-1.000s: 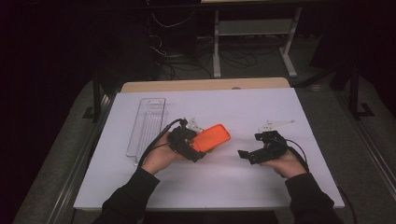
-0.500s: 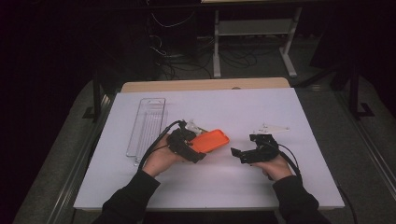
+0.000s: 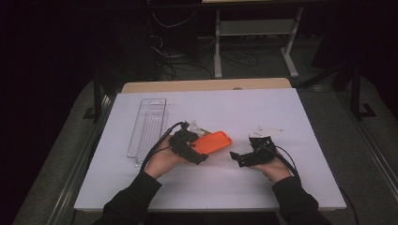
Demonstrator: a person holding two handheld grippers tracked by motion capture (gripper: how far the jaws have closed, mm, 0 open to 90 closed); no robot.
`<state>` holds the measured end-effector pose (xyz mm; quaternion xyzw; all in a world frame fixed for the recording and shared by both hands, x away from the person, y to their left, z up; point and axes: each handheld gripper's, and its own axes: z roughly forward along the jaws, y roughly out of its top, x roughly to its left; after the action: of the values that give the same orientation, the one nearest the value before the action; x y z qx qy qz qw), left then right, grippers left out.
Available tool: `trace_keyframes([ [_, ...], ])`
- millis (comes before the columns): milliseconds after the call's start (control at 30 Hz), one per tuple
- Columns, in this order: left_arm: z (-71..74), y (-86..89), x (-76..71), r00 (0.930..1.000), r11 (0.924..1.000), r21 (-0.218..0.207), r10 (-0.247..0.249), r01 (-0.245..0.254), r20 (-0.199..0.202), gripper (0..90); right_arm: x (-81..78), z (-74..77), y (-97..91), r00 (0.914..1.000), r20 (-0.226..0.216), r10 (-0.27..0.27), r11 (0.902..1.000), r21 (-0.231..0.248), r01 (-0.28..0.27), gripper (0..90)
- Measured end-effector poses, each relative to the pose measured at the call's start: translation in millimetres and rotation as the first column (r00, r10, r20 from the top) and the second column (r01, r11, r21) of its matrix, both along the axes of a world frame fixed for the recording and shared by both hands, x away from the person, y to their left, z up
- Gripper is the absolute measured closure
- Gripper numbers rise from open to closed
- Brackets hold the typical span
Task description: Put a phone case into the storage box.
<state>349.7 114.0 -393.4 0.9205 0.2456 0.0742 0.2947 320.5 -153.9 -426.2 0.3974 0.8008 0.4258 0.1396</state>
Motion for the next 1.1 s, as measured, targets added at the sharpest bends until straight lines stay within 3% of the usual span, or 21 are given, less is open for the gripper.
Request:
trace_keyframes([
  [167,0.9,2.7,1.4,1.0,0.9999,-0.01,0.003,-0.003,-0.004,18.3,-2.5,2.2,7.5,0.9981,0.061,0.007,0.9971,-0.076,-0.003,0.2],
  [233,1.7,3.3,1.7,1.0,1.0,-0.009,0.0,0.0,-0.006,18.3,-3.2,2.3,8.9,0.9979,0.065,0.005,0.9962,-0.087,0.001,0.2],
  [333,2.0,3.3,1.8,1.0,0.9999,-0.016,0.0,-0.001,-0.006,18.3,-5.3,1.8,13.7,0.9887,0.145,0.037,0.9822,-0.188,-0.009,0.2],
  [400,1.9,3.3,1.9,1.0,0.9998,-0.018,0.0,0.0,-0.006,18.3,-6.4,1.8,15.6,0.9857,0.161,0.048,0.9778,-0.209,-0.013,0.2],
  [433,1.9,3.6,2.1,0.9999,0.9998,-0.019,-0.002,0.002,-0.011,18.3,-8.1,1.8,19.5,0.9767,0.203,0.071,0.9676,-0.252,-0.018,0.2],
  [467,1.9,3.6,2.1,0.9999,0.9998,-0.019,-0.002,0.002,-0.011,18.4,-8.1,1.8,19.5,0.9767,0.203,0.071,0.9676,-0.252,-0.018,0.2],
  [533,2.1,3.7,2.3,0.9999,0.9998,-0.021,-0.008,0.007,-0.012,18.4,-10.0,2.1,22.9,0.967,0.238,0.092,0.957,-0.289,-0.02,0.2],
  [633,2.1,3.5,2.6,0.9999,0.9997,-0.019,-0.015,0.015,-0.005,18.4,-11.8,1.3,27.7,0.9485,0.287,0.135,0.9275,-0.373,-0.019,0.2],
  [700,2.3,2.9,2.2,0.9998,0.9997,-0.018,-0.014,0.014,-0.013,18.3,-12.9,0.9,30.0,0.941,0.302,0.153,0.9154,-0.402,-0.019,0.3],
  [867,1.5,2.4,2.6,0.9996,0.9995,-0.019,-0.024,0.024,-0.011,18.3,-14.2,-0.3,34.5,0.9056,0.361,0.223,0.8629,-0.505,-0.011,0.6],
  [933,1.4,2.4,2.6,0.9996,0.9995,-0.018,-0.026,0.025,-0.01,18.3,-14.7,-0.4,35.2,0.9028,0.365,0.228,0.8607,-0.509,-0.011,0.8],
  [967,2.2,3.1,3.7,0.9991,0.9991,-0.005,-0.042,0.042,-0.004,18.3,-16.3,-0.6,37.2,0.8906,0.383,0.246,0.847,-0.531,-0.005,0.8],
  [1000,2.2,3.1,3.7,0.9991,0.9991,-0.005,-0.042,0.042,-0.004,18.3,-16.6,-0.4,37.7,0.8859,0.387,0.255,0.8402,-0.542,-0.005,0.8],
  [1033,0.7,0.9,1.5,0.9999,0.9991,-0.042,-0.005,0.004,-0.016,18.3,-17.4,-0.3,38.6,0.8773,0.398,0.268,0.8304,-0.557,-0.001,0.8],
  [1067,0.7,0.9,1.5,0.9999,0.9991,-0.042,-0.005,0.004,-0.016,18.3,-17.4,-0.3,38.6,0.8773,0.398,0.268,0.8304,-0.557,-0.001,0.8],
  [1100,0.6,1.0,1.4,0.9999,0.9991,-0.042,-0.004,0.003,-0.016,18.3,-19.0,0.0,40.1,0.8609,0.418,0.29,0.8154,-0.579,0.006,0.9],
])
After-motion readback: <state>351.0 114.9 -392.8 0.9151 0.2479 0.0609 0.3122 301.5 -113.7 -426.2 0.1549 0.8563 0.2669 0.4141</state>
